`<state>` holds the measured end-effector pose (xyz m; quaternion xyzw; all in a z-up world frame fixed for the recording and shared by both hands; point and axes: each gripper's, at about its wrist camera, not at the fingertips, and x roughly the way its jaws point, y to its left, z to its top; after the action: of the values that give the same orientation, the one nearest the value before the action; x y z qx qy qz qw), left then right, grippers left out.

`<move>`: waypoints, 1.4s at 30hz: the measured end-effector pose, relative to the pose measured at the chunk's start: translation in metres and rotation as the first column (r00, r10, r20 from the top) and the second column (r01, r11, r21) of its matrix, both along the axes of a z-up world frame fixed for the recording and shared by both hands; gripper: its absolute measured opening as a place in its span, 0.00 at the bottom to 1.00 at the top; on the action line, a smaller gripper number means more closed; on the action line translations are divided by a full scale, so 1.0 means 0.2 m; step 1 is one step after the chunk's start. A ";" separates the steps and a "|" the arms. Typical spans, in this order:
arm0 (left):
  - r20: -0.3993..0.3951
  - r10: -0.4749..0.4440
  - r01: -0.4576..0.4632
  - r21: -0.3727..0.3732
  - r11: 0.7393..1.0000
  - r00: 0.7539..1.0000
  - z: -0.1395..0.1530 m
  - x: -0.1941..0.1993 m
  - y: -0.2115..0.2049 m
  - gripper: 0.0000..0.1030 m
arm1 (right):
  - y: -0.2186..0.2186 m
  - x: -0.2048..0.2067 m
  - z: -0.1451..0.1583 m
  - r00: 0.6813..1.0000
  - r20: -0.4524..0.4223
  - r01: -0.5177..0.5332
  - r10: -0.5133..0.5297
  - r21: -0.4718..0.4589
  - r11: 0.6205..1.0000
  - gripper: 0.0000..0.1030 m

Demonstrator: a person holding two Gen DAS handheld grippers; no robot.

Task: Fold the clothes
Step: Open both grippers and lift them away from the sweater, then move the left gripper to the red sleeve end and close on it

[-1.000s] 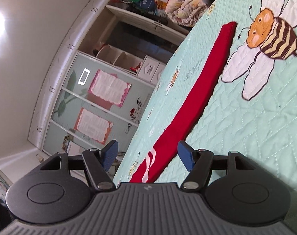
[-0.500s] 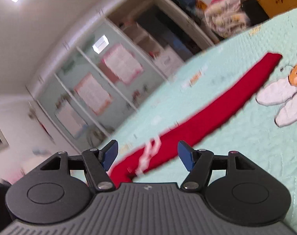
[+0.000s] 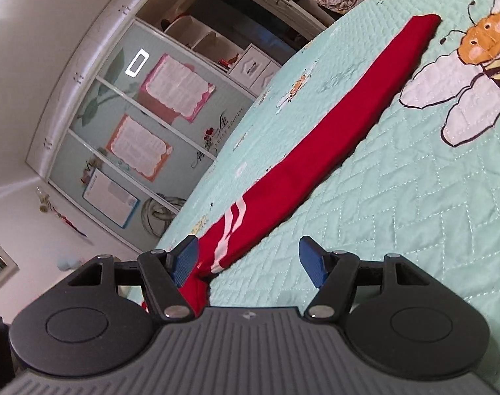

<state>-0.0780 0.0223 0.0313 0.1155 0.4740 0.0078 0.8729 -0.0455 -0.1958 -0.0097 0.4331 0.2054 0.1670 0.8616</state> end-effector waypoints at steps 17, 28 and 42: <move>-0.026 -0.025 0.027 0.077 0.997 0.999 0.02 0.02 -0.11 0.50 | -0.09 -0.01 -0.05 0.995 0.012 0.095 -0.097 0.092 0.991 0.65; 0.005 -0.129 0.129 0.009 0.992 0.992 0.09 0.08 -0.25 0.51 | -0.22 -0.09 -0.09 0.959 0.002 0.282 -0.285 0.149 0.948 0.66; 0.060 -0.230 0.221 0.122 0.967 0.971 0.08 0.11 -0.38 0.54 | -0.31 -0.18 -0.08 0.875 0.024 0.476 -0.484 0.151 0.867 0.66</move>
<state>-0.0565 -0.0528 0.0475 0.2183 0.4241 -0.0601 0.8768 -0.0824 -0.2583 -0.0261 0.5247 0.0529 -0.0252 0.8492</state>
